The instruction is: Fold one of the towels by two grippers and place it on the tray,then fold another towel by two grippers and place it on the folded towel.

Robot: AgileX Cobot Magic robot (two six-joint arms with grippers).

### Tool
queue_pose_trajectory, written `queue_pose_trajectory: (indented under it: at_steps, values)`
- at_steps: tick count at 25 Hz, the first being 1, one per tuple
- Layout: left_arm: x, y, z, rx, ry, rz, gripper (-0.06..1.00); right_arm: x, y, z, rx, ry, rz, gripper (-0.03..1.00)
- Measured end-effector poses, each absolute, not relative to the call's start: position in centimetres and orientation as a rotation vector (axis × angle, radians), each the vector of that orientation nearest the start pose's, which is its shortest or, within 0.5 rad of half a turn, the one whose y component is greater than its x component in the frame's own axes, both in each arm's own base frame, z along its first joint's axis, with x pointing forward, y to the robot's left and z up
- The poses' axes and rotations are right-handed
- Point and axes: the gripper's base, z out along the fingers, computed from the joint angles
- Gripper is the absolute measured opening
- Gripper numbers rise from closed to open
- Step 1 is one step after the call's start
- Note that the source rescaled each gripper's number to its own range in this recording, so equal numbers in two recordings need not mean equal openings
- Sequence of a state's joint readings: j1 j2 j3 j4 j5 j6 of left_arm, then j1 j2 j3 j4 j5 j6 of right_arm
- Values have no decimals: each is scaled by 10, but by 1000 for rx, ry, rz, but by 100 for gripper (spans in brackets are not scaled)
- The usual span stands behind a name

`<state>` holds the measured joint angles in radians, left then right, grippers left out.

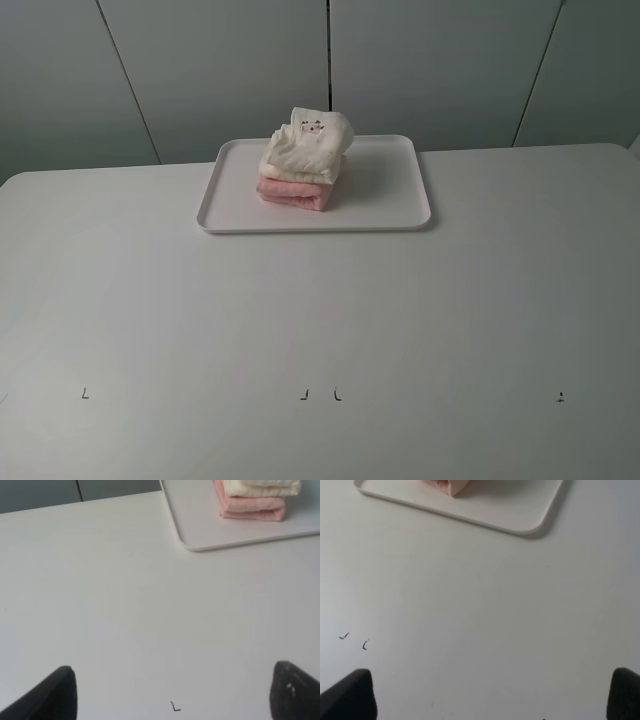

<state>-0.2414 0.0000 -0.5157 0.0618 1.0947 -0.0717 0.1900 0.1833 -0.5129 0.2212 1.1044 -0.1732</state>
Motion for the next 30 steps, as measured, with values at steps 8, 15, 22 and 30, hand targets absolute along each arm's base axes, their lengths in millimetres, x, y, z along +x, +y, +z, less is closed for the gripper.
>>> queue_pose_trajectory:
  at_steps: [8,15,22,30]
  values:
    - [-7,7,279,170,2052,-116,99,16,21,278,-399,2213,285,100]
    - [-6,7,279,170,2052,-114,99,3,19,279,-395,2128,291,100]
    - [-6,7,278,170,2054,-113,99,-13,17,280,-390,2025,302,100]
    - [-6,7,278,170,2054,-111,99,-13,17,280,-379,2027,309,100]
